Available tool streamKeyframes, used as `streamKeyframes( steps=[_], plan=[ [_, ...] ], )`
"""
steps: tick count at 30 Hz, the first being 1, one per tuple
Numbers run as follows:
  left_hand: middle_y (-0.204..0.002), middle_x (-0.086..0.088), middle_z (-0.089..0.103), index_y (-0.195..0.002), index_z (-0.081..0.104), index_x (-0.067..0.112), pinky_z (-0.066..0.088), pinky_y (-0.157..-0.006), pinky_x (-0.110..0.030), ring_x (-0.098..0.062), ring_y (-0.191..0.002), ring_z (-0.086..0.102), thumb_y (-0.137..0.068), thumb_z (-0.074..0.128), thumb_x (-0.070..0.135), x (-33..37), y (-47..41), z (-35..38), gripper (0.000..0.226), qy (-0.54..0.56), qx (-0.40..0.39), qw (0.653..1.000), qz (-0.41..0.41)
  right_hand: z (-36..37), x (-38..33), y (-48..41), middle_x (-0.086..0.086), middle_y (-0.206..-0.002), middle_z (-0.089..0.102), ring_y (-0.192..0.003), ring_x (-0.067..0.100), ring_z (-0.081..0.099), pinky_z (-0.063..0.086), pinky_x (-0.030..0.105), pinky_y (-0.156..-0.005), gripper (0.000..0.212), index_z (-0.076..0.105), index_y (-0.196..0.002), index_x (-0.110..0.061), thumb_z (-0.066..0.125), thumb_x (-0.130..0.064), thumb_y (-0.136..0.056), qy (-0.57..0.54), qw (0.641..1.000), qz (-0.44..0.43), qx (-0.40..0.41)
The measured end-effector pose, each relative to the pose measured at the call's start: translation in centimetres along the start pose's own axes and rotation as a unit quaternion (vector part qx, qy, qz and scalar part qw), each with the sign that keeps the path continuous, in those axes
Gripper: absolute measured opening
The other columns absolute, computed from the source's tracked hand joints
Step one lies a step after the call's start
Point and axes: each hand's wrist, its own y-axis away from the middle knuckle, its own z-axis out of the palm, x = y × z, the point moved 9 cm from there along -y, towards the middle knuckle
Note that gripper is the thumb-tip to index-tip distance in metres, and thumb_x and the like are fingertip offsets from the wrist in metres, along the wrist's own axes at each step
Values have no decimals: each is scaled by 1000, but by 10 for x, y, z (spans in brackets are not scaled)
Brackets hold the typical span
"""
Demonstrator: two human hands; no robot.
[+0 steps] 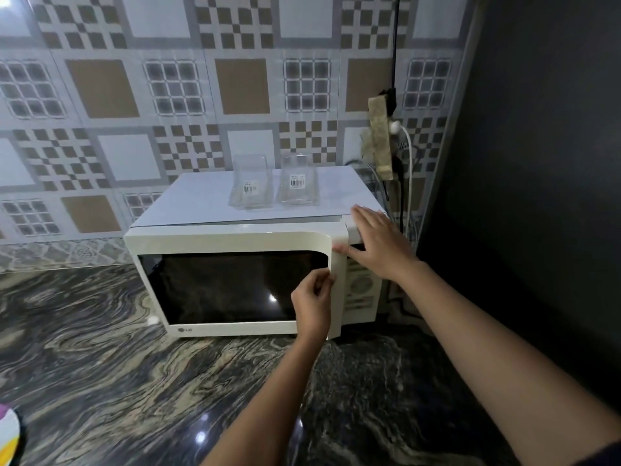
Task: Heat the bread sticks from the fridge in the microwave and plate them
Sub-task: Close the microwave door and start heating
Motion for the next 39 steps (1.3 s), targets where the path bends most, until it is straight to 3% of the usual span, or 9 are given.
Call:
streamKeyframes(
  steps=[4, 7, 16, 19, 23, 30, 33, 36, 39],
  plan=[
    [-62, 4, 55, -81, 61, 9, 38, -54, -24, -5, -54, 46, -96, 50, 20, -7, -3, 14, 21, -71, -50, 996, 9, 1, -2, -1, 9, -154, 27, -143, 23, 23, 12, 33, -118, 110, 26, -146, -5, 0, -80, -69, 24, 999, 2, 46],
    [-56, 3, 39, -68, 45, 7, 26, -50, -20, -7, -50, 33, -97, 45, 15, 0, -6, 17, 30, -126, -46, 990, 48, 5, -1, -2, 13, -149, 35, -139, 27, 32, 19, 37, -116, 113, 35, -141, -2, -7, -80, -71, 27, 997, 13, 66],
    [-58, 5, 38, -68, 40, 10, 28, -49, -16, -7, -52, 34, -96, 43, 11, 1, -12, 22, 28, -155, -21, 986, 64, 6, 1, -9, 15, -128, 57, -115, 32, 54, 38, 40, -99, 99, 54, -123, 0, 3, -74, -80, 14, 995, 12, 102],
    [-58, 3, 39, -68, 41, 10, 24, -50, -23, -7, -52, 33, -97, 44, 13, 0, -17, 23, 29, -157, -24, 986, 54, 5, 2, -11, 14, -121, 60, -109, 32, 57, 33, 35, -95, 94, 56, -118, 0, 7, -73, -82, 8, 992, 15, 127],
    [-55, 5, 35, -63, 33, 17, 18, -53, -27, -7, -50, 30, -96, 44, 13, 1, -24, 24, 35, -164, -24, 986, 30, 1, 4, -14, 11, -121, 58, -109, 30, 54, 32, 34, -94, 94, 55, -120, -3, 11, -75, -76, -17, 989, 25, 145],
    [-54, 5, 38, -69, 43, 9, 25, -51, -25, -8, -49, 33, -96, 47, 14, 0, -24, 22, 28, -143, -42, 988, 28, 5, 9, -11, 8, -137, 49, -127, 26, 44, 26, 37, -107, 90, 48, -130, -7, 25, -76, -76, -38, 990, 1, 136],
    [-56, 3, 41, -71, 47, 4, 27, -51, -25, -7, -50, 34, -96, 47, 15, -4, -24, 21, 27, -136, -45, 989, 25, 7, 16, 1, 11, -145, 40, -136, 26, 34, 20, 40, -115, 75, 38, -138, -6, 47, -56, -83, -59, 983, -26, 174],
    [-61, -5, 46, -74, 49, -1, 29, -54, -26, -11, -54, 36, -96, 47, 15, -6, -25, 22, 27, -130, -47, 990, 26, 20, 51, 19, 14, -149, 30, -138, 26, 29, 28, 37, -113, 84, 25, -145, -5, 71, -32, -80, -213, 954, 64, 201],
    [-61, -4, 44, -72, 46, 4, 29, -51, -21, -10, -54, 34, -96, 47, 14, -6, -25, 22, 27, -127, -46, 990, 39, 69, 80, 30, 10, -153, 26, -140, 25, 27, 30, 41, -113, 98, 11, -149, -11, 74, -33, -77, -337, 920, 181, 87]
  ],
)
